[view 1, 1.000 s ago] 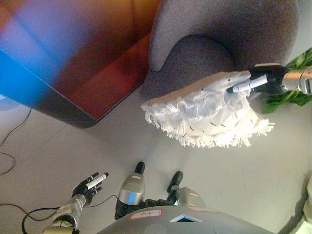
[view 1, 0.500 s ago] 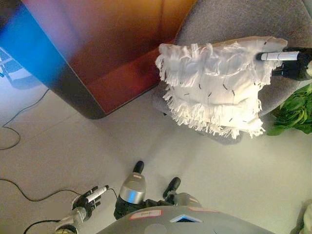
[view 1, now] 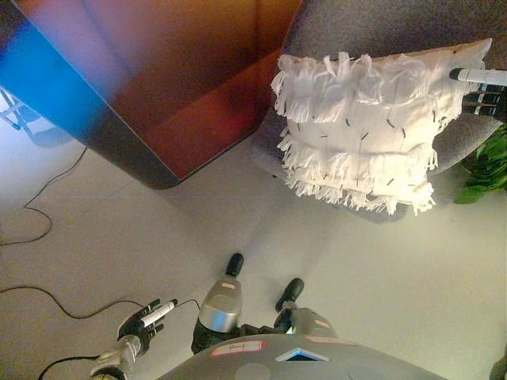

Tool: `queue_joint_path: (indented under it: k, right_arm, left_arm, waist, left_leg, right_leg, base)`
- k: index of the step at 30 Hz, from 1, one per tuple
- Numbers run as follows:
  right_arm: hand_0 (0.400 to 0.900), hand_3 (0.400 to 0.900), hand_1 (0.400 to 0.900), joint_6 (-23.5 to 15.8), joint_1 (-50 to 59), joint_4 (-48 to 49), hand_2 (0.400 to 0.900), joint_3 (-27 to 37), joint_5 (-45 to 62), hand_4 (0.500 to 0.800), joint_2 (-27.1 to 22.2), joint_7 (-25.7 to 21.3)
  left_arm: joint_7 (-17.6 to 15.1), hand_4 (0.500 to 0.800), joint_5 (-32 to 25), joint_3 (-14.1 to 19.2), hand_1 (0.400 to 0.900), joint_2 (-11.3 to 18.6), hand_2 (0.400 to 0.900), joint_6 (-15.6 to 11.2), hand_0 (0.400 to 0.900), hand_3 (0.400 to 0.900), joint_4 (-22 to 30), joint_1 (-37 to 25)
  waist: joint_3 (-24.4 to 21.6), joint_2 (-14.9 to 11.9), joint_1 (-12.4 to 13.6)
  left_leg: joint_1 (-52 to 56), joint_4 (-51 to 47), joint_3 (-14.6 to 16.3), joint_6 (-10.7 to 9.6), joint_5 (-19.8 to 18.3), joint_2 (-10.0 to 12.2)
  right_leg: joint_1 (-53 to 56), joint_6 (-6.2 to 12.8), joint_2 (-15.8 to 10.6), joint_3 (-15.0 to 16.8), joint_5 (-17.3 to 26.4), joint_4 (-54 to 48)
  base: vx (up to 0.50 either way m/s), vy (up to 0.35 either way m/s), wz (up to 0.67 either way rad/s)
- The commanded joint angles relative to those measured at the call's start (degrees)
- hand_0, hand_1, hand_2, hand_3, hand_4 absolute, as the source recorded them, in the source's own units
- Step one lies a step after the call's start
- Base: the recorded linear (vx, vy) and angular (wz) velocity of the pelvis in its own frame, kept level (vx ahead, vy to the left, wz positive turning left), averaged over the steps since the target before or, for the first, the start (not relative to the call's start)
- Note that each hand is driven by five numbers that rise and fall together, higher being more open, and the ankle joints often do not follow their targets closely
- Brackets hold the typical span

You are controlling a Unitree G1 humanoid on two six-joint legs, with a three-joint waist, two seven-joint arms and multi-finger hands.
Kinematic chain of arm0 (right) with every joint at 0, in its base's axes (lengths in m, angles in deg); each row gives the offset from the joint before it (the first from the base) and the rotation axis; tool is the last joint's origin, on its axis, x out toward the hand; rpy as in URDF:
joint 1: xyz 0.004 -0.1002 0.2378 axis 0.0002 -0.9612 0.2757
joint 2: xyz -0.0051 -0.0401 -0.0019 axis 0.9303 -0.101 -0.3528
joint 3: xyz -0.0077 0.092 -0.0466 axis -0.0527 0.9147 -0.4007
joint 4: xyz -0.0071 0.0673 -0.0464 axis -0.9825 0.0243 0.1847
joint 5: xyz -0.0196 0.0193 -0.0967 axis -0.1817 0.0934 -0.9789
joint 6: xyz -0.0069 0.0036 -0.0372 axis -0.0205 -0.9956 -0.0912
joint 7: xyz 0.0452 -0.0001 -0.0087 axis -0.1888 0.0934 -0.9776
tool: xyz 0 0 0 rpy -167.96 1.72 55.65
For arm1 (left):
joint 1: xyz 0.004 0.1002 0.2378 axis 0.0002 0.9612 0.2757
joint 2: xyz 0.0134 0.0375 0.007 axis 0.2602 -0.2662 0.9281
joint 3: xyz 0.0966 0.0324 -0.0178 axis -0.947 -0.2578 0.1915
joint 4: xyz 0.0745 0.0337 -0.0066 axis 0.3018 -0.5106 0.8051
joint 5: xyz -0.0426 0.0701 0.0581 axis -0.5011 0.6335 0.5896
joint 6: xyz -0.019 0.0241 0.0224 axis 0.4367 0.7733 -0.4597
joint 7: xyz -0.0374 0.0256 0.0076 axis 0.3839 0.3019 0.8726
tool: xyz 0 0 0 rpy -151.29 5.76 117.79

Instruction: Pick up the pillow and put it on the sofa.

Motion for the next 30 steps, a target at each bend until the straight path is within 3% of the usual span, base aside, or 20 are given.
queue_joint_path:
  k: [1, 7, 15, 23, 26, 30]
  right_arm:
    - [0.900, 0.900, 0.900, -3.53, 11.41, 2.45, 0.900, -1.60, 1.97, 0.800, -6.88, -1.66]
    - [0.900, 0.900, 0.900, -4.21, 10.98, 2.11, 0.900, -2.00, 0.57, 0.800, -8.10, -0.27]
    - [0.900, 0.900, 0.900, -3.49, 10.87, 1.41, 0.900, -3.11, -3.45, 0.800, -9.61, -2.02]
    - [0.900, 0.900, 0.900, -1.76, 6.99, -0.84, 0.900, -5.65, -15.41, 0.800, -15.13, 3.12]
    - [0.900, 0.900, 0.900, -2.02, 0.26, -0.24, 0.900, -1.60, -19.69, 0.800, -17.16, 7.34]
    - [0.900, 0.900, 0.900, -5.96, -16.70, 2.36, 0.900, 9.03, -21.03, 0.800, -16.91, 10.95]
  left_arm:
    - [0.20, 0.800, -2.37, -3.03, 0.900, 3.94, 0.900, -1.56, 0.900, 0.900, -0.44, 0.74]
    - [0.61, 0.800, -3.53, -3.05, 0.900, 4.63, 0.900, -1.24, 0.900, 0.900, -0.66, 0.55]
    - [1.09, 0.800, -2.59, -2.55, 0.900, 5.05, 0.900, -0.55, 0.900, 0.900, -1.32, -0.21]
    - [0.73, 0.800, -2.30, -1.94, 0.900, 5.59, 0.900, 1.00, 0.900, 0.900, -1.54, -0.82]
    - [0.67, 0.800, -2.32, -1.42, 0.900, 5.62, 0.900, 2.66, 0.900, 0.900, -1.43, -1.22]
    - [0.85, 0.800, -2.80, -1.45, 0.900, 5.36, 0.900, 4.58, 0.900, 0.900, -1.14, -2.10]
  waist:
    - [-1.00, -1.26, 0.97]
    - [-0.96, -1.10, 0.29]
    - [-1.49, -1.40, -0.97]
    - [-3.83, -2.34, -3.37]
    - [-5.12, -2.27, -5.16]
    - [-6.26, -2.02, -7.45]
  left_leg:
    - [0.51, -5.55, 0.61, -3.63, 3.22, 3.02]
    - [0.56, -5.55, 1.10, -3.57, 3.06, 3.06]
    - [1.24, -5.55, 1.93, -3.49, 2.49, 2.96]
    - [3.38, -5.55, 3.38, -3.19, 1.61, 2.85]
    - [4.89, -5.55, 4.56, -3.02, 1.03, 2.79]
    - [6.60, -5.55, 5.86, -2.53, 0.42, 2.51]
  right_leg:
    - [3.27, 2.69, -0.89, 0.72, -2.99, -0.04]
    - [2.86, 2.92, -1.13, 1.16, -2.78, -0.04]
    - [2.68, 3.25, -1.29, 2.25, -2.67, -0.04]
    - [3.36, 4.02, -1.67, 3.74, -2.38, -0.04]
    - [4.05, 4.32, -1.85, 4.53, -2.27, -0.04]
    - [4.91, 4.63, -2.17, 5.38, -1.94, -0.04]
  base:
    - [-0.03, -0.004, -0.03]
    - [-0.04, 0.000, -0.02]
    - [-0.03, 0.000, -0.06]
    - [-0.02, 0.006, -0.15]
    - [0.04, 0.029, -0.19]
    - [0.00, 0.048, -0.16]
